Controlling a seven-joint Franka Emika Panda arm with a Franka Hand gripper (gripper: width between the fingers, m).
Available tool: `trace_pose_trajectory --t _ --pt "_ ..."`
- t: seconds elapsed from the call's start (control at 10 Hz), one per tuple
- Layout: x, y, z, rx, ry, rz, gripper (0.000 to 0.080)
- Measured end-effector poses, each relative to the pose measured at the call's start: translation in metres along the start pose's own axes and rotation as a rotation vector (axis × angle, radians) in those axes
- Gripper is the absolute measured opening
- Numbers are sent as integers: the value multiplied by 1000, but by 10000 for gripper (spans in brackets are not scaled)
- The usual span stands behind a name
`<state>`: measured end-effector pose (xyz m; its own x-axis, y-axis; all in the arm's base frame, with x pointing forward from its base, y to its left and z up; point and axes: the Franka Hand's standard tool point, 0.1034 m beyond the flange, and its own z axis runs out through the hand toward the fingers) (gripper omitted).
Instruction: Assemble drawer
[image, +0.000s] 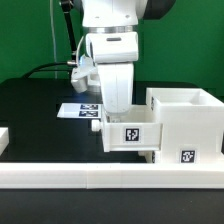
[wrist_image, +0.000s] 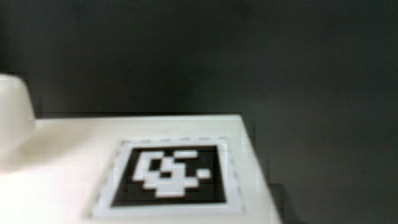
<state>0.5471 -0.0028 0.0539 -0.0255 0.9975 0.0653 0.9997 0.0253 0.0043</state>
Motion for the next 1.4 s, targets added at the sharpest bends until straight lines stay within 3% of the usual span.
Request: trace_pose_trajectory --t 0.6,0.8,1.4 --pt "0 0 0 0 0 1 42" --pt "10 0 0 1 2 42 42" --pt "11 1 1 2 2 21 42"
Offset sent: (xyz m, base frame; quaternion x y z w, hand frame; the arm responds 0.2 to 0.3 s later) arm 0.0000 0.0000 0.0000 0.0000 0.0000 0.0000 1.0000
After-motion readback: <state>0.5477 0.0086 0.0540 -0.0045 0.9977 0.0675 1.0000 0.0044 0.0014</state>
